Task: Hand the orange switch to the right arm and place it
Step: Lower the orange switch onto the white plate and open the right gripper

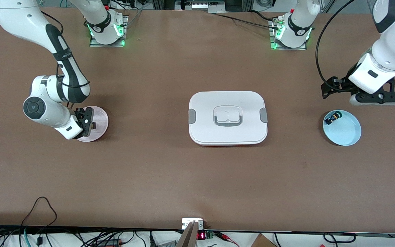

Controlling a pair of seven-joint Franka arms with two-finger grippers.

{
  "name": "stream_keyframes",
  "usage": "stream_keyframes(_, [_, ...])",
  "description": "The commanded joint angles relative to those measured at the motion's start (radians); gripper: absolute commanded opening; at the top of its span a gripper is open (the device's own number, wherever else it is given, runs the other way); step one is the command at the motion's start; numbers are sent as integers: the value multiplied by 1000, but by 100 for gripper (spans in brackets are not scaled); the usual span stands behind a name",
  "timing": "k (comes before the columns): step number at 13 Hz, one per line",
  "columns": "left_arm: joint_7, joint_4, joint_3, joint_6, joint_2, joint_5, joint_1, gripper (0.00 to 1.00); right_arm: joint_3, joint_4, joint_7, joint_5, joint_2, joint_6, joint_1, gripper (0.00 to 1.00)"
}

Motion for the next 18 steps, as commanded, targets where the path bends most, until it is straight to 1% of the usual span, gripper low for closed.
stream_keyframes(1, [-4, -11, 23, 2, -32, -15, -14, 100, 15, -13, -21, -12, 6, 19, -20, 32])
stream_keyframes(3, [26, 20, 18, -36, -27, -12, -15, 100, 15, -30, -20, -12, 11, 24, -26, 32])
stream_keyframes(5, [34, 18, 20, -52, -27, -11, -14, 100, 15, -54, -8, -11, 11, 31, -28, 32])
stream_keyframes(8, [34, 20, 23, -52, -24, -5, -14, 100, 14, -64, -4, -12, 12, 39, -35, 33])
stream_keyframes(9, [34, 20, 23, -52, -24, -5, -15, 100, 15, -64, 5, -8, 12, 36, -35, 52])
stream_keyframes(10, [34, 20, 23, -52, -23, -5, -15, 100, 15, -61, 55, -2, 6, 29, -37, 100])
stream_keyframes(11, [34, 20, 23, -52, -23, -3, -15, 100, 15, -51, 137, 3, -2, 7, -37, 100])
stream_keyframes(13, [34, 20, 23, -52, -23, -3, -15, 100, 17, -10, 312, 6, -37, -120, -31, 100])
stream_keyframes(15, [34, 20, 23, -52, -23, -3, -15, 100, 52, 74, 470, 17, -57, -247, -23, 100])
stream_keyframes(18, [32, 20, 23, -52, -23, -3, -15, 100, 74, 221, 763, 21, -69, -475, 23, 100])
